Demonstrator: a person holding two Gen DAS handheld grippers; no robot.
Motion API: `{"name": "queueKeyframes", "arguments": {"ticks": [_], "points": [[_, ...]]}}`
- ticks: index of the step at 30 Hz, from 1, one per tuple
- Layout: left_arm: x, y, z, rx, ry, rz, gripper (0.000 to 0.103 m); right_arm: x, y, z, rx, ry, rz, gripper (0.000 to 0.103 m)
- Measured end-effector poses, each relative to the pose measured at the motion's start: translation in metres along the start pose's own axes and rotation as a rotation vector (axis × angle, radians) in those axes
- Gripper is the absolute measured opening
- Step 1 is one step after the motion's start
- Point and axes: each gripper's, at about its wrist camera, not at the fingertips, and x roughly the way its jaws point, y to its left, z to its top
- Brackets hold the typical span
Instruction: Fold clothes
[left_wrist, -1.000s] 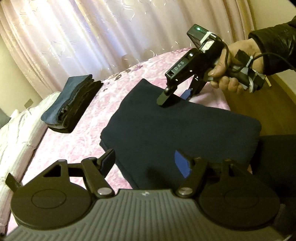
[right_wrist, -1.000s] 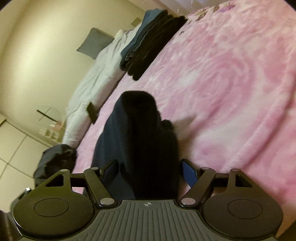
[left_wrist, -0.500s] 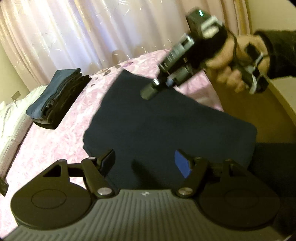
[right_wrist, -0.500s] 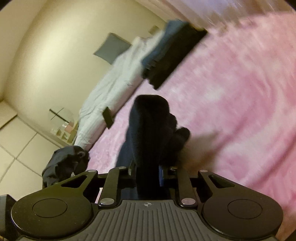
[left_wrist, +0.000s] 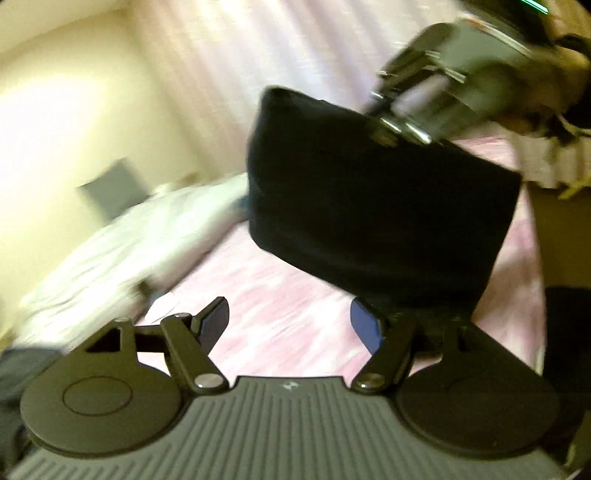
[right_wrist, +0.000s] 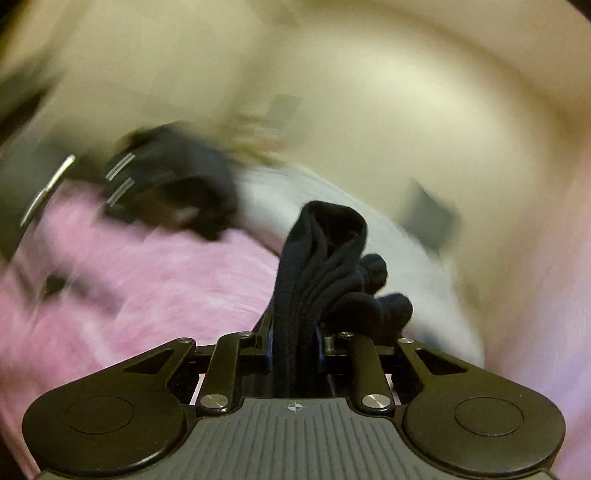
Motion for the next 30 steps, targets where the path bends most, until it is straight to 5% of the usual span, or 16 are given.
{"name": "queueKeyframes", "arguments": {"ticks": [2, 6, 10, 12, 14, 15, 18, 22, 25, 30], "points": [[-0.035, 0.018, -0.026, -0.044, 0.027, 0.081, 0.073, 0.003, 0.076, 0.014, -0.225, -0.027, 0.085, 0.020], [-0.094, 0.034, -0.090, -0.137, 0.141, 0.179, 0.075, 0.003, 0.208, 0.012, -0.438, -0.047, 0.336, 0.020], [-0.134, 0.032, -0.143, -0.220, 0.232, 0.186, 0.075, -0.002, 0.277, -0.004, -0.553, -0.023, 0.461, 0.024], [-0.145, 0.029, -0.159, -0.255, 0.252, 0.170, 0.075, -0.002, 0.279, -0.010, -0.539, -0.008, 0.481, 0.038], [-0.148, 0.027, -0.164, -0.280, 0.242, 0.143, 0.075, -0.005, 0.272, -0.015, -0.499, 0.013, 0.503, 0.079], [-0.148, 0.026, -0.165, -0.290, 0.233, 0.128, 0.075, -0.007, 0.267, -0.016, -0.476, 0.020, 0.508, 0.079], [-0.135, 0.010, -0.157, -0.254, 0.184, 0.064, 0.075, -0.015, 0.244, -0.010, -0.347, 0.045, 0.550, 0.079], [-0.116, -0.014, -0.139, -0.178, 0.121, -0.067, 0.075, -0.044, 0.174, -0.008, -0.011, 0.079, 0.522, 0.079], [-0.095, -0.032, -0.130, -0.170, 0.116, -0.134, 0.075, -0.050, 0.113, -0.034, 0.326, 0.158, 0.402, 0.079], [-0.068, -0.039, -0.123, -0.202, 0.151, -0.161, 0.075, -0.043, 0.039, -0.132, 1.068, 0.273, 0.274, 0.080]]}}
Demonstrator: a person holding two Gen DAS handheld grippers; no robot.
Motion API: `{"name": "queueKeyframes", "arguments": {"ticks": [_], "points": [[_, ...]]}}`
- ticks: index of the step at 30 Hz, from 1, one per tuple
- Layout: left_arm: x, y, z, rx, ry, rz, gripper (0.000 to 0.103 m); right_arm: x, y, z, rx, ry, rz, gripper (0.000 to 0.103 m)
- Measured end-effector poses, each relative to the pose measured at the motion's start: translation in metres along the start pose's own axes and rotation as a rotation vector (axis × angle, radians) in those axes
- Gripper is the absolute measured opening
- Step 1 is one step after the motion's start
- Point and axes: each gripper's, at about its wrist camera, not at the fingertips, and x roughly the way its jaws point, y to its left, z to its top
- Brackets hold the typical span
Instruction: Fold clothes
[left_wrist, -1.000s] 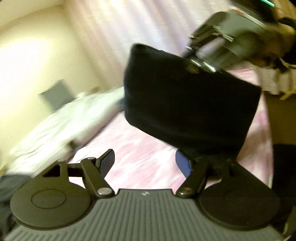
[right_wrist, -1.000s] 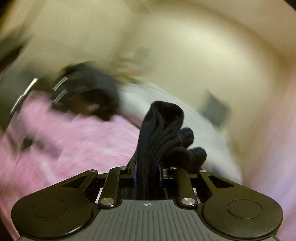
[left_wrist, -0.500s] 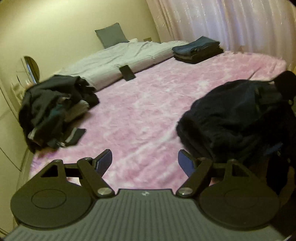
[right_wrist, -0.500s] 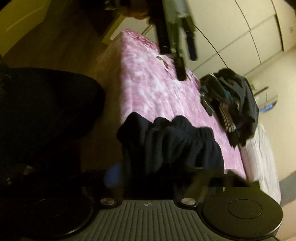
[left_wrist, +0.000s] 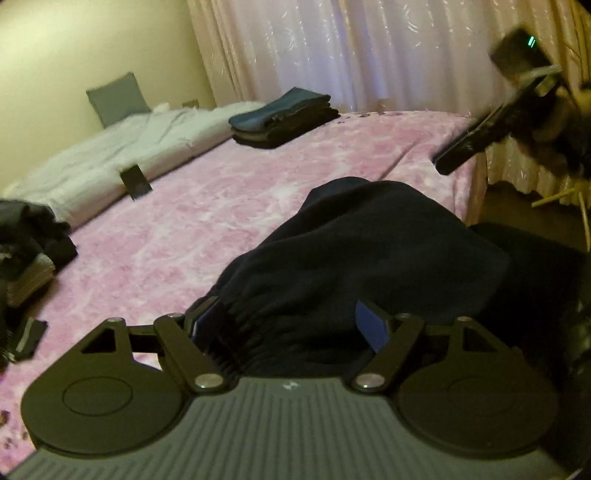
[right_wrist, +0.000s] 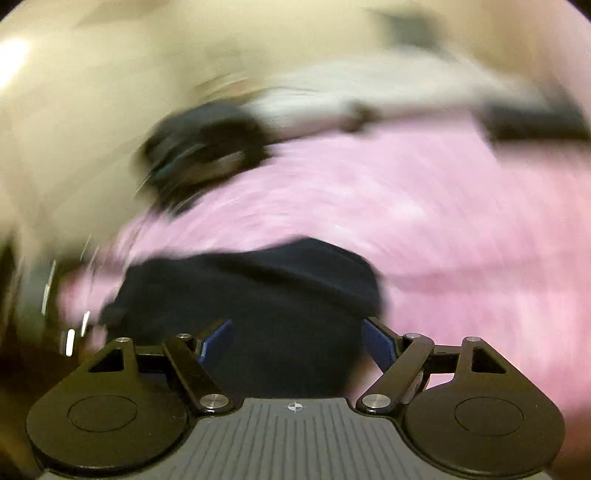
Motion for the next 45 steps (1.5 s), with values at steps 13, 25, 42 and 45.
{"name": "queueKeyframes", "arguments": {"ticks": [13, 25, 42, 45], "points": [[0.015, 0.013, -0.010, -0.104, 0.096, 0.043, 0.074, 0.080, -0.068, 0.020, 0.426, 0.069, 0.232, 0.019], [0.074, 0.020, 0.037, -0.176, 0.015, 0.025, 0.073, 0.106, -0.116, 0.141, 0.184, 0.057, 0.093, 0.017], [0.133, 0.051, 0.066, -0.261, 0.147, 0.010, 0.055, 0.084, -0.040, 0.063, -0.313, 0.121, 0.108, 0.049], [0.138, 0.048, 0.061, -0.244, 0.155, 0.021, 0.057, 0.084, -0.053, 0.054, -0.292, 0.130, 0.118, 0.049]]}}
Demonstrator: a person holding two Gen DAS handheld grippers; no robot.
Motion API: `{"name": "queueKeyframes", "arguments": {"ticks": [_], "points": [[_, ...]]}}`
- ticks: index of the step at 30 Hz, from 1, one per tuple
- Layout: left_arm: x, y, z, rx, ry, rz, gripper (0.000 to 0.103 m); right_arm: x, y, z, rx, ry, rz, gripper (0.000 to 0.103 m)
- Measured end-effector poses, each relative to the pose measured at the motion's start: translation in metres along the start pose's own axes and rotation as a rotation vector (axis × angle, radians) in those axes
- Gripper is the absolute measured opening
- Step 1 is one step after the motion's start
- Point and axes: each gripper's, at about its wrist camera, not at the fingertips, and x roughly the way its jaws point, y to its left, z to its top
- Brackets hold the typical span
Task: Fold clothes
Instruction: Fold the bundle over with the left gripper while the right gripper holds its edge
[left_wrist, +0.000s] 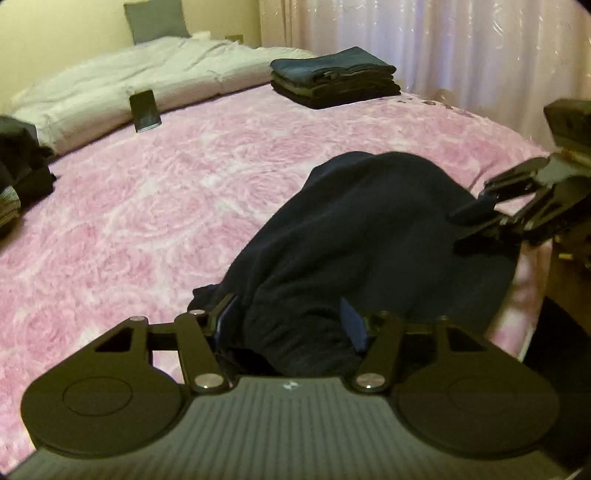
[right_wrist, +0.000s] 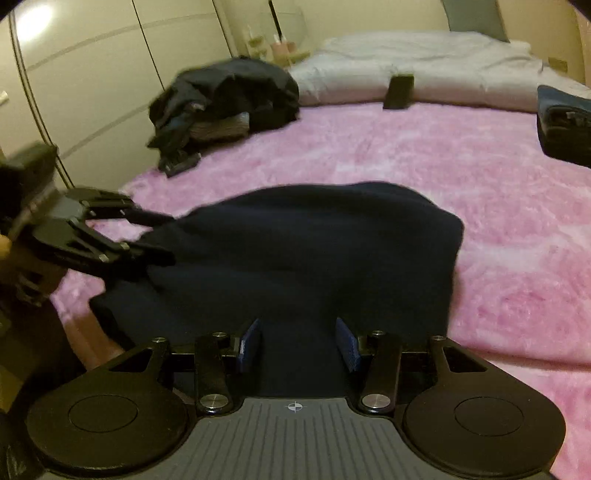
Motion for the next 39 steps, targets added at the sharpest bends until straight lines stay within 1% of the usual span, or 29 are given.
{"name": "queueKeyframes", "arguments": {"ticks": [1, 3, 4, 5, 6, 7, 8, 9, 12, 15, 18, 20, 22, 24, 26, 27, 29, 32, 34, 39], "points": [[0.000, -0.001, 0.001, 0.003, 0.003, 0.005, 0.057, -0.009, -0.002, 0.000, 0.017, -0.002, -0.009, 0.049], [-0.001, 0.000, 0.002, 0.004, 0.008, 0.008, 0.057, -0.027, 0.003, 0.002, -0.018, -0.031, -0.037, 0.049], [-0.001, 0.003, 0.002, -0.002, 0.008, 0.001, 0.057, -0.036, 0.007, 0.001, -0.045, -0.043, -0.054, 0.049], [0.000, 0.004, 0.001, -0.005, 0.007, -0.005, 0.057, -0.045, 0.014, -0.004, -0.115, -0.040, -0.082, 0.051], [0.001, 0.003, 0.001, -0.004, 0.005, -0.007, 0.057, -0.049, 0.019, -0.011, -0.177, -0.017, -0.113, 0.055], [0.000, 0.002, 0.000, -0.001, 0.004, -0.006, 0.057, -0.053, 0.025, -0.018, -0.238, 0.007, -0.144, 0.072], [-0.001, 0.002, 0.000, 0.002, 0.002, -0.003, 0.057, -0.055, 0.029, -0.026, -0.296, 0.033, -0.175, 0.075], [-0.002, 0.001, -0.001, 0.005, 0.002, 0.000, 0.057, -0.054, 0.029, -0.034, -0.331, 0.063, -0.206, 0.075], [-0.022, -0.003, 0.000, 0.012, -0.040, 0.013, 0.055, -0.056, 0.028, -0.050, -0.357, 0.100, -0.281, 0.075], [-0.046, -0.008, 0.000, 0.026, -0.094, 0.025, 0.056, -0.073, 0.040, -0.051, -0.362, 0.005, -0.248, 0.075], [-0.070, -0.020, -0.011, 0.075, -0.149, 0.011, 0.057, -0.071, 0.063, -0.049, -0.437, -0.038, -0.238, 0.075], [-0.071, -0.030, -0.020, 0.090, -0.126, -0.011, 0.057, -0.062, 0.068, -0.047, -0.440, -0.040, -0.198, 0.075], [-0.065, -0.039, -0.029, 0.096, -0.085, -0.022, 0.057, -0.052, 0.067, -0.046, -0.391, -0.038, -0.169, 0.075], [-0.052, -0.043, -0.038, 0.092, -0.034, -0.002, 0.057, -0.040, 0.064, -0.047, -0.332, -0.028, -0.141, 0.075], [-0.039, -0.046, -0.047, 0.088, 0.018, 0.019, 0.058, -0.029, 0.055, -0.047, -0.265, 0.008, -0.130, 0.075], [-0.036, -0.046, -0.050, 0.077, 0.026, 0.024, 0.060, -0.026, 0.052, -0.047, -0.238, 0.014, -0.133, 0.075], [-0.041, -0.043, -0.052, 0.048, 0.012, 0.028, 0.060, -0.032, 0.056, -0.043, -0.216, 0.000, -0.140, 0.075], [-0.053, -0.045, -0.053, 0.069, -0.009, 0.050, 0.059, -0.046, 0.068, -0.041, -0.248, -0.020, -0.165, 0.075], [-0.056, -0.044, -0.055, 0.071, -0.003, 0.050, 0.059, -0.050, 0.074, -0.042, -0.285, -0.018, -0.187, 0.075], [-0.059, -0.043, -0.059, 0.059, 0.015, 0.044, 0.059, -0.044, 0.084, -0.046, -0.324, 0.015, -0.188, 0.075]]}}
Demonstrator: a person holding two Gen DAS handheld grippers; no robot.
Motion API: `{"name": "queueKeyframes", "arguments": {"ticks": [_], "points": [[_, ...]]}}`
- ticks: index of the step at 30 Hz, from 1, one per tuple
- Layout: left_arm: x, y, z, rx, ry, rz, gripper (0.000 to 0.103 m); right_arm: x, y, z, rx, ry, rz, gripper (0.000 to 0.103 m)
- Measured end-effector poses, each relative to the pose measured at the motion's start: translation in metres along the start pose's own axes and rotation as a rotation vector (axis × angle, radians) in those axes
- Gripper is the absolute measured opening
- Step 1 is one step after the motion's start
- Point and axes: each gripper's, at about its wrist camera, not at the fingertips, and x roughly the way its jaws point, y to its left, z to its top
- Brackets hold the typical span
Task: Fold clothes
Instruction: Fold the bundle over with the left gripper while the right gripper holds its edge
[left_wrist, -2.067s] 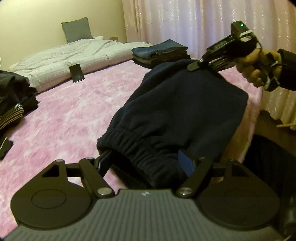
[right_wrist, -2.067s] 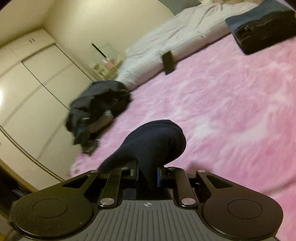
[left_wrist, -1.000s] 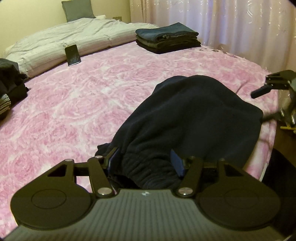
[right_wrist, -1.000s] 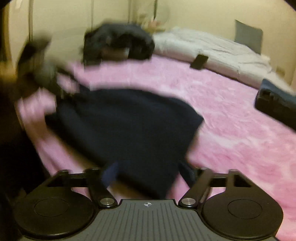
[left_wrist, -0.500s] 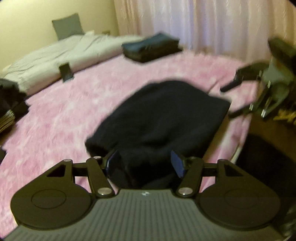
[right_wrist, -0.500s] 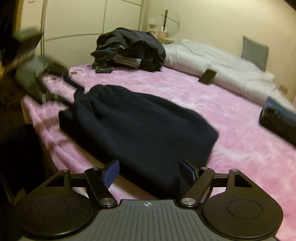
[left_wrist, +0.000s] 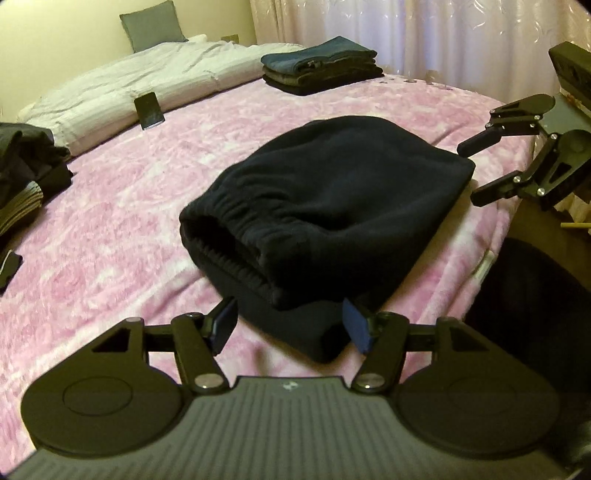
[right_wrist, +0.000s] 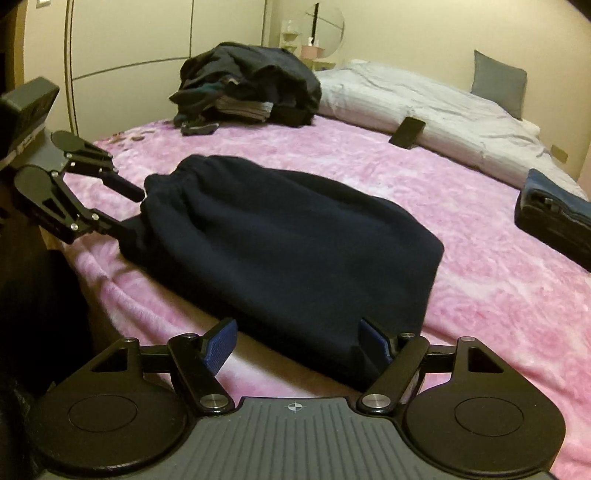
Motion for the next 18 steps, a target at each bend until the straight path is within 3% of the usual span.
{"name": "queueKeyframes", "arguments": {"ticks": [12, 18], "points": [[0.002, -0.003, -0.013, -0.011, 0.037, 0.017, 0.059, 0.013, 0.021, 0.004, -0.116, 0.020, 0.005, 0.075], [0.007, -0.004, -0.015, -0.011, 0.056, 0.015, 0.060, 0.022, 0.035, 0.003, -0.242, 0.035, -0.031, 0.075]]}}
